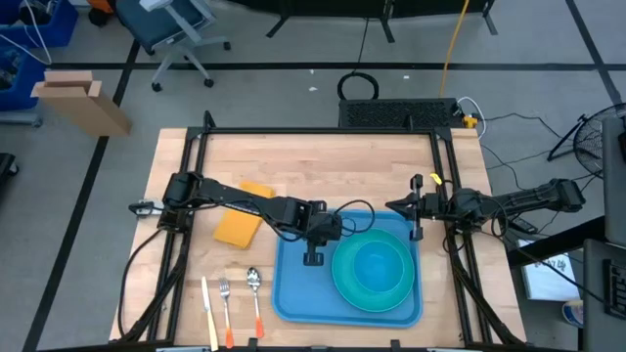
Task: Set up tray
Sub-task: Put the pink cup on the top of the blue tray, then put the yellow napkin on the left of the blue tray
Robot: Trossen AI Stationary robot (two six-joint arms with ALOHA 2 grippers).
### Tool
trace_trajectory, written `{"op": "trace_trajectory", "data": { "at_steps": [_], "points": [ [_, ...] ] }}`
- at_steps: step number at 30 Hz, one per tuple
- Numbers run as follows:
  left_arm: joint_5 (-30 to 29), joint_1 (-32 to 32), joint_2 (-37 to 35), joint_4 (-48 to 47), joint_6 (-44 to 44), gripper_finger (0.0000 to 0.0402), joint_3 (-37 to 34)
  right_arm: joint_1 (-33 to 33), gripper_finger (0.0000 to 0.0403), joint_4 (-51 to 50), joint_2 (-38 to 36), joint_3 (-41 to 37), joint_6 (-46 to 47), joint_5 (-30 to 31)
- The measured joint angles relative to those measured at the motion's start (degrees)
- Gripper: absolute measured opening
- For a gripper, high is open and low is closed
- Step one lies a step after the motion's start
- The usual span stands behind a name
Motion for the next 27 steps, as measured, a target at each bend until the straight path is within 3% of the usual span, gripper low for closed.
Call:
{"op": "trace_trajectory", "data": {
  "at_steps": [5,11,18,22,27],
  "points": [
    [0.54,0.05,0.12,1.76,-0.06,0.0024,-0.1,0.0,0.0,0.13,0.0,0.0,0.0,0.0],
    [3.85,0.05,-0.05,1.67,1.01,0.0092,-0.49,0.0,0.0,0.15,0.02,0.01,0.0,-0.02],
    [3.29,0.1,-0.56,0.43,0.36,0.0173,0.23,0.0,0.0,0.17,0.02,0.0,-0.23,-0.02],
    [0.78,0.09,-0.81,-4.42,1.26,0.0212,5.11,0.0,0.0,0.19,0.02,0.0,-0.44,-0.02],
    [-0.65,-1.03,-0.91,-18.79,4.49,0.0251,16.39,0.0,0.0,0.19,0.0,0.0,-0.44,-0.04]
  ]
}}
